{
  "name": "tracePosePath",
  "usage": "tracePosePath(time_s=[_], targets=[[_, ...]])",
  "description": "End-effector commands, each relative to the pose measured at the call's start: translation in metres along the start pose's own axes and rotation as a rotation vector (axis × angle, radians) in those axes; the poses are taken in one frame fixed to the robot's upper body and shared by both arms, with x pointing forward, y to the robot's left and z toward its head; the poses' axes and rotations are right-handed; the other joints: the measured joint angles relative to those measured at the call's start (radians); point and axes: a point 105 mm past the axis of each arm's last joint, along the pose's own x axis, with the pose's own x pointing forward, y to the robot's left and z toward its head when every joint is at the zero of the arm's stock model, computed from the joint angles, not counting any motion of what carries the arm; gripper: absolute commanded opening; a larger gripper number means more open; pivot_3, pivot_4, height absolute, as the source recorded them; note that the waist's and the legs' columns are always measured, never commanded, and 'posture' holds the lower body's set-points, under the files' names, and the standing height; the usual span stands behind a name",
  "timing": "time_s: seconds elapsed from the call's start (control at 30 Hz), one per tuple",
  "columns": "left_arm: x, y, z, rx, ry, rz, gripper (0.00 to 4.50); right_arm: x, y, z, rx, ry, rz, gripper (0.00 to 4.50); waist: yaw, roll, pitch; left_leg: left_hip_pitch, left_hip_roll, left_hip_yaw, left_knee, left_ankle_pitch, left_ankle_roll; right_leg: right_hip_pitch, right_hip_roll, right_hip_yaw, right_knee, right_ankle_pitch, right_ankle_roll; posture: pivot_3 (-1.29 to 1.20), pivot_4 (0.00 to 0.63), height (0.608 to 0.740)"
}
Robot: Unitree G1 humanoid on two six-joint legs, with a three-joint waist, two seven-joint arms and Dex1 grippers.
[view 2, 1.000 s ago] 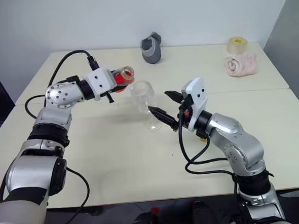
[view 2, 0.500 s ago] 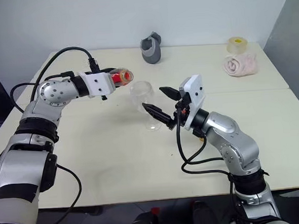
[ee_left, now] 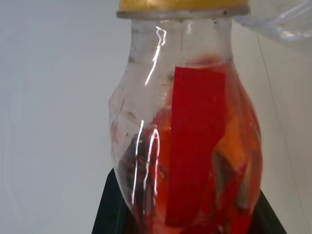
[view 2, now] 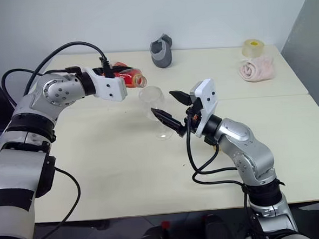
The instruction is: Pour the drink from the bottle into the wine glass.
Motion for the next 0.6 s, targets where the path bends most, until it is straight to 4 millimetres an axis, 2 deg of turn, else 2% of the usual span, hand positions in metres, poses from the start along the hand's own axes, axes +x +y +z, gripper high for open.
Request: tracePosePath(time_s=[0.03, 0.6], targets=[[-0.008, 0.025, 0.001, 0.064, 0.006, 0.064, 0.96, 0.001, 0.004, 0.012, -0.030, -0.047, 0.021, 4.06, 0.000, 0.000, 0.000, 0.000, 0.000, 0.000, 0.000, 0.000, 0.000, 0.000, 0.000, 0.000, 0.000, 0.000, 0.000, 0.00, 0.150, 0.740], [-0.008, 0.038, 0.002, 0.136, 0.018, 0.072, 0.96, 0.003, 0.001, 0.012, -0.031, -0.058, 0.007, 4.06, -0.002, 0.000, 0.000, 0.000, 0.000, 0.000, 0.000, 0.000, 0.000, 0.000, 0.000, 0.000, 0.000, 0.000, 0.000, 0.00, 0.150, 0.740]])
